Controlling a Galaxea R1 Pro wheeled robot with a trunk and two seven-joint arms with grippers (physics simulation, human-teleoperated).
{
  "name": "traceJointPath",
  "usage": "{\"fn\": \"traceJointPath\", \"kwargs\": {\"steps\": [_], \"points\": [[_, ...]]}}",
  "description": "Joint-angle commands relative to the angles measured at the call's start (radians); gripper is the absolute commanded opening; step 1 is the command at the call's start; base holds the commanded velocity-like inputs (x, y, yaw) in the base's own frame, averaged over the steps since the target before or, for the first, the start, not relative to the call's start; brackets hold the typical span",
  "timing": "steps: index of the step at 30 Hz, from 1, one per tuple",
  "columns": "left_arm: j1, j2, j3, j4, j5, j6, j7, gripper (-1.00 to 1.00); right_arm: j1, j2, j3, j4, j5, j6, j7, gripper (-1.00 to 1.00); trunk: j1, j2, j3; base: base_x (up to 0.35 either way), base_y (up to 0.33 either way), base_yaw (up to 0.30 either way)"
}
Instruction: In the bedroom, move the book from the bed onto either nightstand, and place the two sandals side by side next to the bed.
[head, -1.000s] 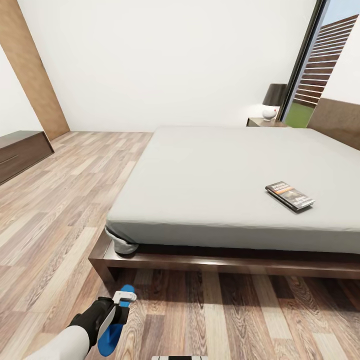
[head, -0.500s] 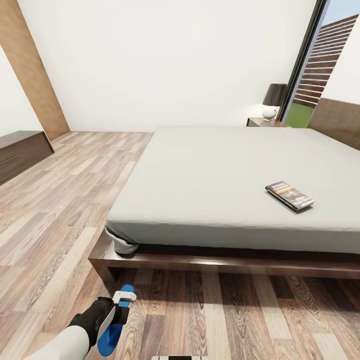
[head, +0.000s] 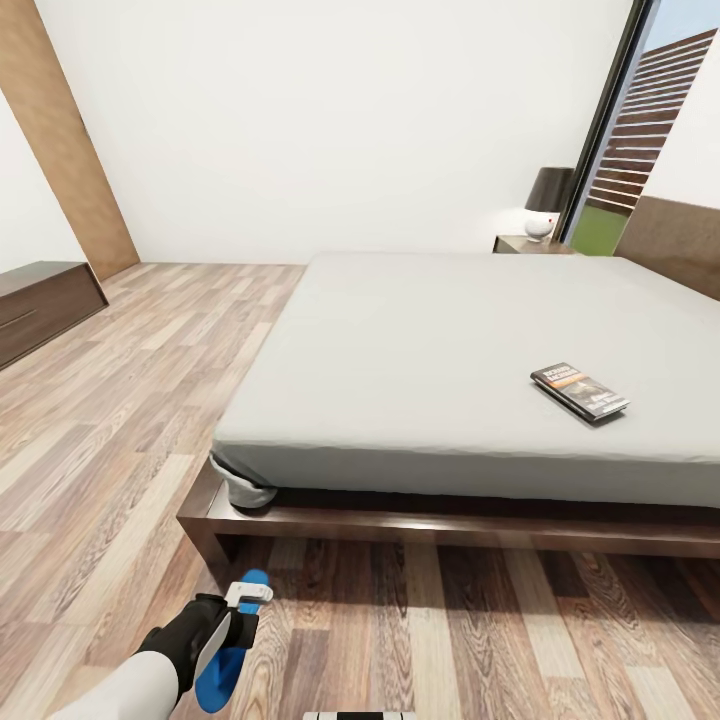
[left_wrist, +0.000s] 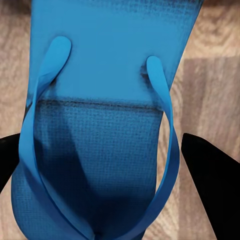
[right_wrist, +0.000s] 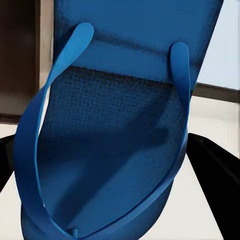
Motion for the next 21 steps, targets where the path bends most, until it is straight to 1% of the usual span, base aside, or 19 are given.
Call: {"fn": "traceJointPath", "kwargs": {"steps": [1, 6, 21], "points": [[0.000, -0.001, 0.008, -0.003, -0.011, 0.006, -0.008, -1.00, 0.000, 0.000, -0.004, -0.002, -0.001, 0.010, -0.007, -1.00, 0.000, 0.000, -0.001, 0.000, 0.000, 0.000], [0.000, -0.001, 0.007, -0.003, -0.011, 0.007, -0.009, -1.00, 0.000, 0.001, -0.003, 0.000, -0.001, 0.010, -0.017, -1.00, 0.000, 0.000, -0.001, 0.000, 0.000, 0.000], [0.000, 0.001, 0.004, -0.003, -0.011, 0.007, -0.014, -1.00, 0.000, 0.009, 0.004, 0.009, -0.002, 0.010, -0.005, -1.00, 0.000, 0.000, -0.001, 0.000, 0.000, 0.000]]}}
